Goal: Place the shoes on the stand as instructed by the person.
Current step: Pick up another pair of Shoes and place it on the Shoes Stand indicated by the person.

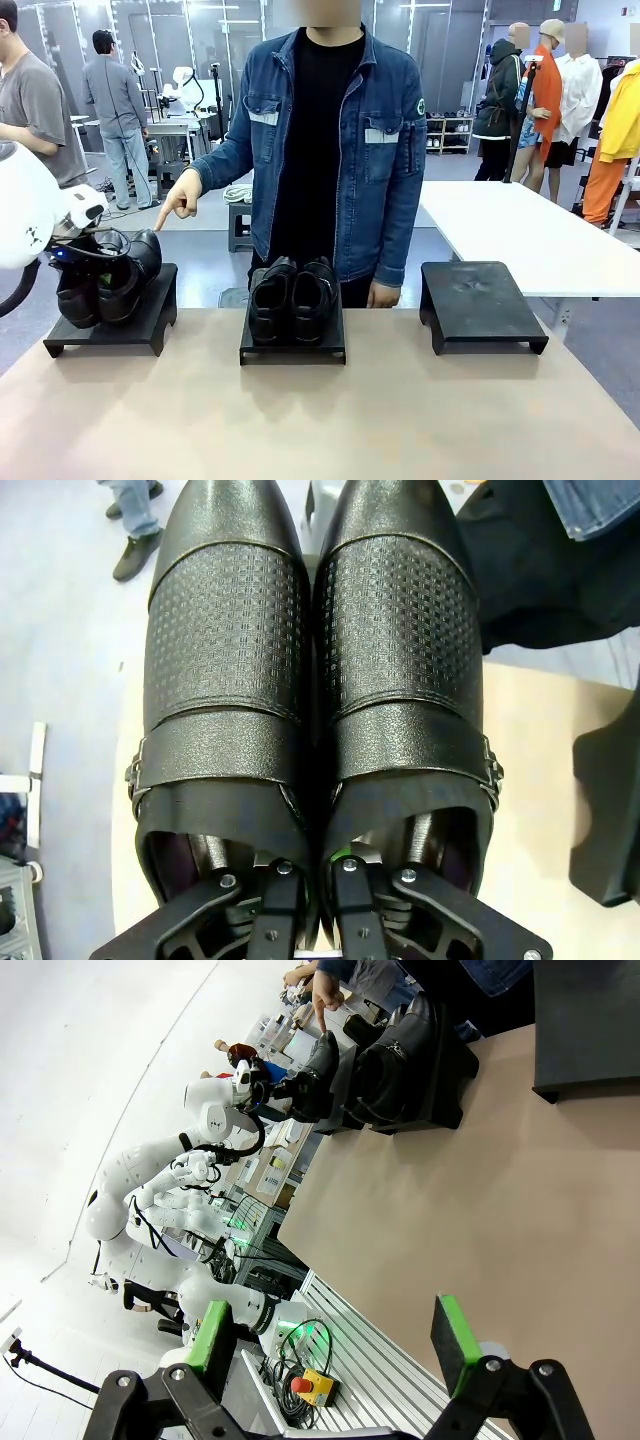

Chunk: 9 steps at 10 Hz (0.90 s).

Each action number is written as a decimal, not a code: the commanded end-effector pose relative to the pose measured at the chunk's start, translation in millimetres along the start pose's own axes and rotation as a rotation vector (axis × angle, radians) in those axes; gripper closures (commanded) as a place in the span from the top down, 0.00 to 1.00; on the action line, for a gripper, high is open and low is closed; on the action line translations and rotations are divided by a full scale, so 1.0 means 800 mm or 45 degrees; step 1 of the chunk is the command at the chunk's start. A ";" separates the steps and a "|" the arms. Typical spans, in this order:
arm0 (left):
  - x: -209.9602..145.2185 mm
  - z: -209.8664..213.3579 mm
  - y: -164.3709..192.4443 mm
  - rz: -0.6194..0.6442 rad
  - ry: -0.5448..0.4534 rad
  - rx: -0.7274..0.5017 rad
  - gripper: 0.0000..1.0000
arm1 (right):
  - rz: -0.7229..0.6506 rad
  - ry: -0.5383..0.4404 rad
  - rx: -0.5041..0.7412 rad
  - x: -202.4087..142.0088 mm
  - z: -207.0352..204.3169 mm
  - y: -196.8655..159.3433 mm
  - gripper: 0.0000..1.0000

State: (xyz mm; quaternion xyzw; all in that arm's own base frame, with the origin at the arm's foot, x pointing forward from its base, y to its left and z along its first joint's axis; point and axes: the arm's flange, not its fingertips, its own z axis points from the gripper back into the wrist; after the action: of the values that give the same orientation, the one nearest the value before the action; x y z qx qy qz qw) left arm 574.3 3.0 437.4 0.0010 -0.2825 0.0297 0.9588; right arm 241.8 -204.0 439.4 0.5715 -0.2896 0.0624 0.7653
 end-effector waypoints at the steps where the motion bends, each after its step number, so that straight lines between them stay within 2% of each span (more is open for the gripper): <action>1: 0.011 -0.002 -0.001 -0.005 -0.092 0.023 0.00 | 0.027 0.003 0.010 0.000 0.002 0.001 1.00; 6: 0.001 -0.013 -0.001 -0.028 -0.070 0.013 0.00 | 0.027 0.003 0.010 0.000 0.002 0.001 1.00; 7: 0.001 -0.017 -0.001 -0.029 -0.070 0.033 0.27 | 0.027 0.003 0.010 0.000 0.002 0.001 1.00; 8: 0.001 -0.019 -0.001 -0.030 -0.065 0.035 0.40 | 0.027 0.003 0.010 0.000 0.002 0.001 1.00; 9: 0.002 -0.020 0.000 -0.021 -0.065 0.035 0.65 | 0.027 0.003 0.010 0.000 0.002 0.001 1.00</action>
State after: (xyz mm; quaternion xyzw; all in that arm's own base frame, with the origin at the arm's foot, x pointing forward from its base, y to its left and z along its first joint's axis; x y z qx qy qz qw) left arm 579.5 6.1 421.8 0.0085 -0.2888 0.0216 0.9571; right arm 241.8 -204.0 439.4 0.5715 -0.2896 0.0624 0.7653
